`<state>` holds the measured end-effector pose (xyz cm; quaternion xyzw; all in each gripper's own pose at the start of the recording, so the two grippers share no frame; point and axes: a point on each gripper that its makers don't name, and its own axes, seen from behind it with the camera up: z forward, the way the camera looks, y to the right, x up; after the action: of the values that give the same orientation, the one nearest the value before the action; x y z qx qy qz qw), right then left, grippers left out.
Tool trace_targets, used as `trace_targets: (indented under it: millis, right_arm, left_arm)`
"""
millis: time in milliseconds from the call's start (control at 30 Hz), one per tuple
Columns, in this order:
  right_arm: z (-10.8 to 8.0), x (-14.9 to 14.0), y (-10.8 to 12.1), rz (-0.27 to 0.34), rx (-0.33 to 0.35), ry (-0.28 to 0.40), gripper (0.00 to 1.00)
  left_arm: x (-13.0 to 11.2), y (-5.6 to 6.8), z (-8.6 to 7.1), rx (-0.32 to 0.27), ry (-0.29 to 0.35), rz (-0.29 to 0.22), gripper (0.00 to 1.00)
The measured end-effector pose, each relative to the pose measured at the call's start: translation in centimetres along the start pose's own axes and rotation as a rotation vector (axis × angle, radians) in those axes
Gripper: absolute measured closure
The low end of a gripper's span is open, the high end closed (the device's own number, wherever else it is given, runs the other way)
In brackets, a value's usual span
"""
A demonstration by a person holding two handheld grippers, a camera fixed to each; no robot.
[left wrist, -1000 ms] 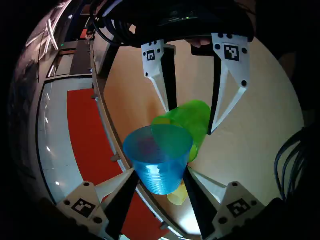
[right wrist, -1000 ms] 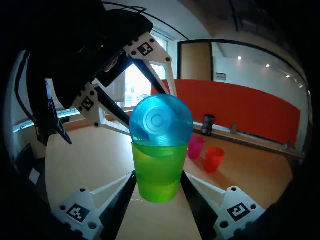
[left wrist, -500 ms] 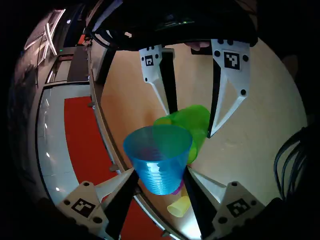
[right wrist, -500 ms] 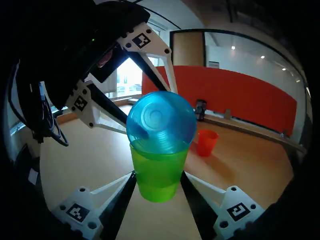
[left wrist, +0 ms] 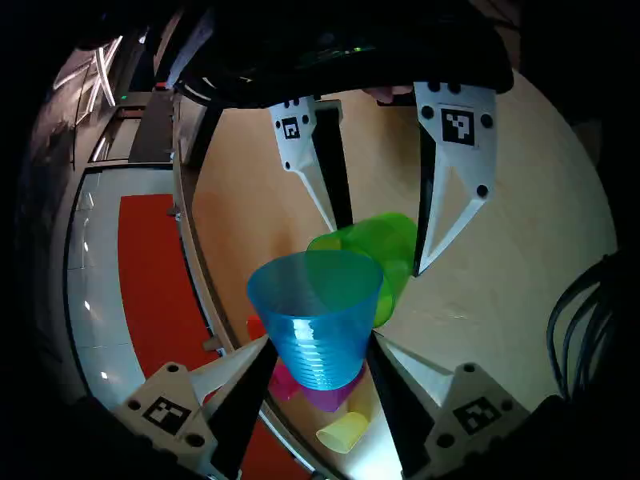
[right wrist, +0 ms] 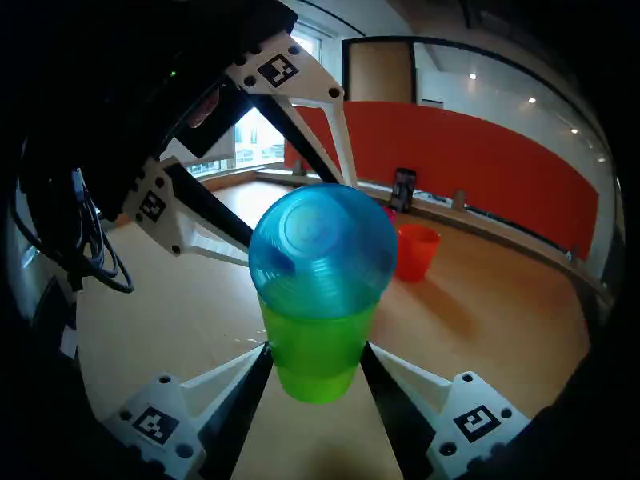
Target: Pour water
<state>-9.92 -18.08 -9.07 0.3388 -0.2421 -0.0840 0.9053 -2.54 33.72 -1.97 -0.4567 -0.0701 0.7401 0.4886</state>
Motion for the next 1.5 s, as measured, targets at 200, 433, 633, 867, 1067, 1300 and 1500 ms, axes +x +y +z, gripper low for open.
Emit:
trace_targets:
  millis: [200,433,633,867,1067,1300,1500]
  right_arm:
    - [0.4,-1.3,0.1,0.007,0.015,-0.035,0.2]
    - [0.6,-2.1,0.4,0.006,0.027,-0.078,0.2]
    - [0.7,-3.1,0.5,0.011,0.036,-0.125,0.2]
    - [0.7,-4.0,0.6,0.006,0.049,-0.165,0.2]
    - [0.6,-4.5,0.5,0.013,0.053,-0.186,0.19]
    - [0.4,-4.7,0.4,0.034,0.056,-0.202,0.19]
    - [0.0,-5.1,0.2,0.027,0.058,-0.214,0.19]
  left_arm:
    - [0.4,1.0,0.4,-0.003,0.006,-0.005,0.25]
    - [0.8,1.9,1.3,-0.012,0.008,-0.019,0.25]
    - [1.3,2.6,1.9,-0.026,0.017,-0.018,0.25]
    - [1.5,2.9,2.8,-0.038,0.025,-0.026,0.25]
    - [1.1,2.5,3.4,-0.032,0.021,-0.028,0.25]
    - [0.7,1.5,3.4,-0.022,0.02,-0.045,0.25]
    - [0.9,1.5,2.6,-0.012,0.025,-0.05,0.25]
